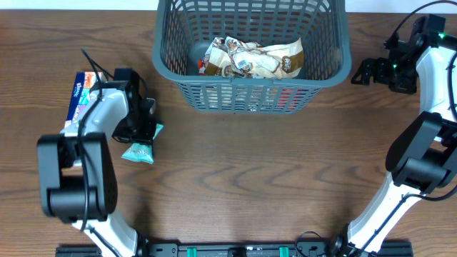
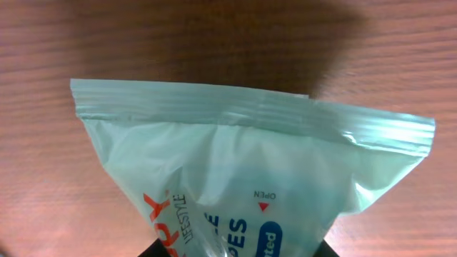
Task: Pack container
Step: 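Carry the wipes over the basket and release them inside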
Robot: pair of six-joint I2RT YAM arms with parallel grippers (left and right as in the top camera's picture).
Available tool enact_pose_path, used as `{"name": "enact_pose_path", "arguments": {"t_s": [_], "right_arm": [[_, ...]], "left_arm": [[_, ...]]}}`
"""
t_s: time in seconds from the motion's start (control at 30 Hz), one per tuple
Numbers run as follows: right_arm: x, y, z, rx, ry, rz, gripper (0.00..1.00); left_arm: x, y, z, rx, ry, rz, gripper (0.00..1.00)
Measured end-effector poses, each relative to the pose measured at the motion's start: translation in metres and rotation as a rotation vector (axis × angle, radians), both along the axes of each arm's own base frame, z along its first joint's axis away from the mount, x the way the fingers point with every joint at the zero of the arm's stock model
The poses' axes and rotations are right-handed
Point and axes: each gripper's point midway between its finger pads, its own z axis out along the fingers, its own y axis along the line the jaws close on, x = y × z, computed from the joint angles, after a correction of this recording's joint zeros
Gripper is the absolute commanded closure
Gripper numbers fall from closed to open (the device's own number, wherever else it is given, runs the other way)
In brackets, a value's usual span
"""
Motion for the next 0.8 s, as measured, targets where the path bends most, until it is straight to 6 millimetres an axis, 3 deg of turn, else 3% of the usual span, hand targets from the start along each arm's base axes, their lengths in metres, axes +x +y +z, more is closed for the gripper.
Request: {"name": "enact_pose_path", "arguments": {"t_s": [0.13,0.43,0.7,0.8], "right_arm": [[0.0,0.0,0.0,-0.001,0.0,0.005,0.01],[0.0,0.0,0.0,-0.003,-0.002,0.007,0.01],[0.001,0.0,0.0,-0.003,-0.006,0.007,0.01],[0.001,-0.001,0.0,-0.004,-0.006,0.007,0.01]], "left_arm": [[0.008,0.0,0.043,0.002,-0.132,0.02,0.94],[0.017,0.0,0.178,0.002,-0.583,0.034,0.94],[0.025,0.0,0.331,-0.014,-1.053,0.064,0.94],[0.028,-0.003,0.374,-0.025,-1.165,0.063,0.94]]}}
